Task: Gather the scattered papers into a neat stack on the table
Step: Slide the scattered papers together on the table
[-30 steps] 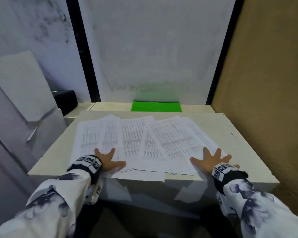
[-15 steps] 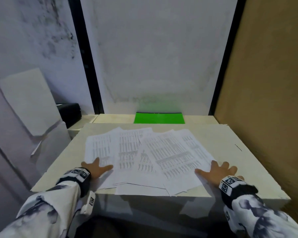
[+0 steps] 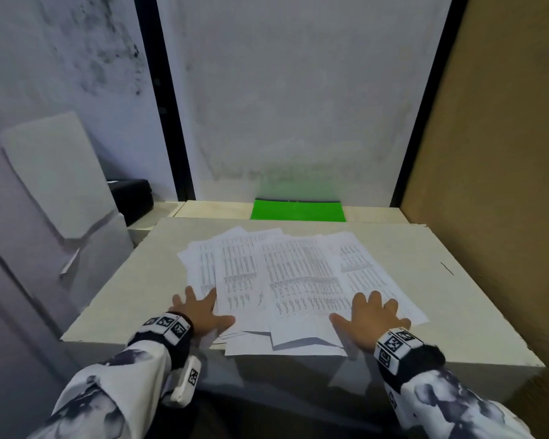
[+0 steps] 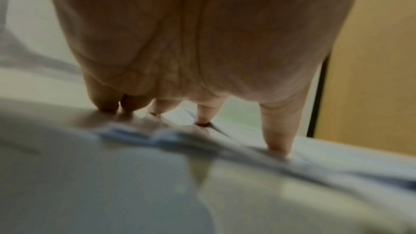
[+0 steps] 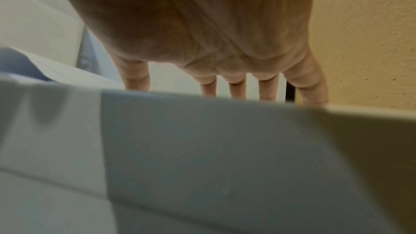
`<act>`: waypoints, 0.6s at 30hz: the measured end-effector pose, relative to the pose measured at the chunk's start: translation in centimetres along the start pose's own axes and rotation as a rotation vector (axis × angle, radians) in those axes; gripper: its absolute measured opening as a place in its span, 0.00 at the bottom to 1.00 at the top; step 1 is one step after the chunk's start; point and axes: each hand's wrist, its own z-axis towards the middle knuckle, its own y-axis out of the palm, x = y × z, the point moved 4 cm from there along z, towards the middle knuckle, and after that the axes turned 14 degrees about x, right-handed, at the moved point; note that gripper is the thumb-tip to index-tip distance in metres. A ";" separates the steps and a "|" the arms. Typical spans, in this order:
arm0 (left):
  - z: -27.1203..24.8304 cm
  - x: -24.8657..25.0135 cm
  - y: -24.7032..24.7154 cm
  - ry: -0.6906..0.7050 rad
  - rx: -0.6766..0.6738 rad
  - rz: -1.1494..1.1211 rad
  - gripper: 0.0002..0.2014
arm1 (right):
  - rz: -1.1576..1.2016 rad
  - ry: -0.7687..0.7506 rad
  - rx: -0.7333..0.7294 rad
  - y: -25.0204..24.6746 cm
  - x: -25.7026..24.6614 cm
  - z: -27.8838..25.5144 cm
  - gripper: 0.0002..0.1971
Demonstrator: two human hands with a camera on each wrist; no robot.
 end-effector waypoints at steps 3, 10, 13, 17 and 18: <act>-0.1 2.0 -1.9 -0.087 0.071 -0.270 0.37 | 0.051 0.004 -0.040 -0.8 -0.1 0.3 0.43; -0.7 6.0 -3.3 -0.114 0.163 -0.740 0.43 | 0.057 -0.171 -0.116 -0.4 -3.9 -2.1 0.40; -0.7 6.2 -2.3 -0.173 0.083 -0.895 0.39 | 0.043 -0.278 -0.104 -0.7 -5.4 -2.9 0.37; 0.8 4.7 -1.1 -0.087 0.172 -0.786 0.36 | 0.149 -0.208 -0.068 -1.7 -4.1 -1.1 0.39; 0.5 4.6 -1.4 -0.056 0.173 -0.763 0.33 | 0.142 -0.127 -0.055 -1.7 -2.7 0.1 0.43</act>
